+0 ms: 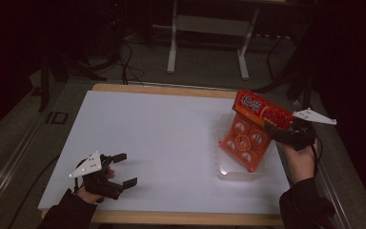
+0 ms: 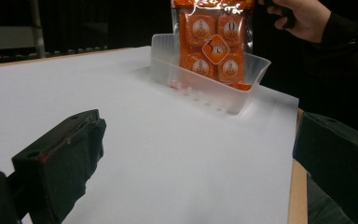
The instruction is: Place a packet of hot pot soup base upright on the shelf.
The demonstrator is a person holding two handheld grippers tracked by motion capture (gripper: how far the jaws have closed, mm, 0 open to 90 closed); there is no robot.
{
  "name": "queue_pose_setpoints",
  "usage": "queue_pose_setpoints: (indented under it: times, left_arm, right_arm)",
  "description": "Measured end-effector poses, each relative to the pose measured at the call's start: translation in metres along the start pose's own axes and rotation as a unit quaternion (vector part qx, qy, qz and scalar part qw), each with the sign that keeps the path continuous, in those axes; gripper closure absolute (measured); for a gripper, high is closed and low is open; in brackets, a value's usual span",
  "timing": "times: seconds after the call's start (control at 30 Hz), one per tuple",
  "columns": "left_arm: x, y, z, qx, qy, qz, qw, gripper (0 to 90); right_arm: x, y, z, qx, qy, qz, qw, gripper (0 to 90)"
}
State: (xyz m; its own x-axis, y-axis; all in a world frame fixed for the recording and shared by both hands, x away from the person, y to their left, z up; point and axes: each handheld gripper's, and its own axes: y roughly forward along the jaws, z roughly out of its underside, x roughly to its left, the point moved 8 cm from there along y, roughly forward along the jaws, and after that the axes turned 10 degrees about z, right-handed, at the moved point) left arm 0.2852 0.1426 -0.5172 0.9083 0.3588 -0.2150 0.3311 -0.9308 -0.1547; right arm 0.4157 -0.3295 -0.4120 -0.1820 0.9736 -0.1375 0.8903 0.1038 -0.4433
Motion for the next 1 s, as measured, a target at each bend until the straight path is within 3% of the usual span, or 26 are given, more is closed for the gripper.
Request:
queue_pose_setpoints:
  times: [0.13,0.3,0.53,0.73,1.0]
  left_arm:
    - [-0.001,0.0,0.0,0.0,-0.001,0.002,1.0,2.1]
    - [-0.001,0.0,0.0,0.001,0.0,0.002,1.0,2.1]
    - [-0.001,0.0,0.0,0.001,0.0,0.002,1.0,2.1]
    - [-0.002,0.0,0.0,0.001,-0.001,0.003,1.0,2.1]
    - [-0.003,0.0,0.001,0.003,0.002,0.002,1.0,2.1]
  right_arm:
    - [-0.005,-0.006,0.003,-0.003,0.008,0.01,0.9999,10.7]
    - [-0.004,-0.016,0.008,-0.005,0.013,-0.005,0.9999,10.1]
    - [-0.008,-0.031,0.017,-0.002,0.017,0.023,0.9996,10.2]
    - [-0.001,-0.044,0.028,0.002,0.017,0.014,0.9998,10.2]
    - [0.02,-0.058,0.036,0.001,0.01,-0.006,0.9999,10.2]
